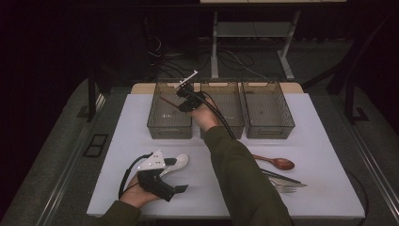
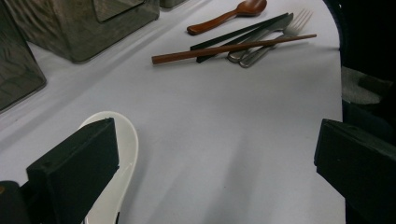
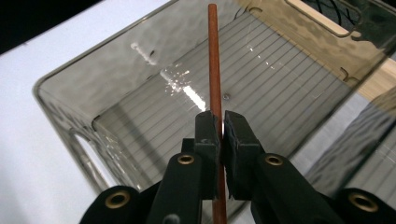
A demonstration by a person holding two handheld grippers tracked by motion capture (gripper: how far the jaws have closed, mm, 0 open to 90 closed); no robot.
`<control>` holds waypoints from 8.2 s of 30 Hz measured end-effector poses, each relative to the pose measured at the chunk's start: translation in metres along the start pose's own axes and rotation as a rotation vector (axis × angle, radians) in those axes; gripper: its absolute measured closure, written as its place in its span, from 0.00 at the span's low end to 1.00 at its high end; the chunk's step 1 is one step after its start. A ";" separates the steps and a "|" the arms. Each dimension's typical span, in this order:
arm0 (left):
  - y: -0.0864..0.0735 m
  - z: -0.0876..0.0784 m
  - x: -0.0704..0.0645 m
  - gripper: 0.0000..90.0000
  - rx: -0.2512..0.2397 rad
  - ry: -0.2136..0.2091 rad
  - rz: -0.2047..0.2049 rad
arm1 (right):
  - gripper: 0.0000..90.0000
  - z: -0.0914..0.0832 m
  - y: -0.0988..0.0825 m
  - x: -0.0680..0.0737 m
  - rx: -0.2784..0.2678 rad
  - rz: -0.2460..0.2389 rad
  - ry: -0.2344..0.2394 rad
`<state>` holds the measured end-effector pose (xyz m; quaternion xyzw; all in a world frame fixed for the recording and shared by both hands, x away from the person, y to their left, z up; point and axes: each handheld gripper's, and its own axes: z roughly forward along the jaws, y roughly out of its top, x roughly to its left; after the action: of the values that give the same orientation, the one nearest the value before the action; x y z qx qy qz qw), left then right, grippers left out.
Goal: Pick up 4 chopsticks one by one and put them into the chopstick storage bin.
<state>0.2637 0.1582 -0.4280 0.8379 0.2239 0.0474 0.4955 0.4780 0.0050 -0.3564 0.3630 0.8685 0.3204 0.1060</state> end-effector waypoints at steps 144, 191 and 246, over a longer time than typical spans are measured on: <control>-0.002 0.003 0.001 0.00 0.034 0.022 0.009 | 0.87 -0.134 -0.284 -0.017 0.011 -0.044 0.143; -0.002 0.003 0.000 0.00 0.031 0.023 0.009 | 0.94 -0.149 -0.273 -0.020 -0.050 -0.035 0.145; -0.003 0.003 0.002 0.00 0.024 0.024 -0.002 | 0.94 -0.133 -0.158 -0.026 -0.177 -0.037 0.102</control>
<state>0.2653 0.1574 -0.4324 0.8430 0.2313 0.0544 0.4826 0.3523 -0.1613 -0.3546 0.3191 0.8478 0.4118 0.0992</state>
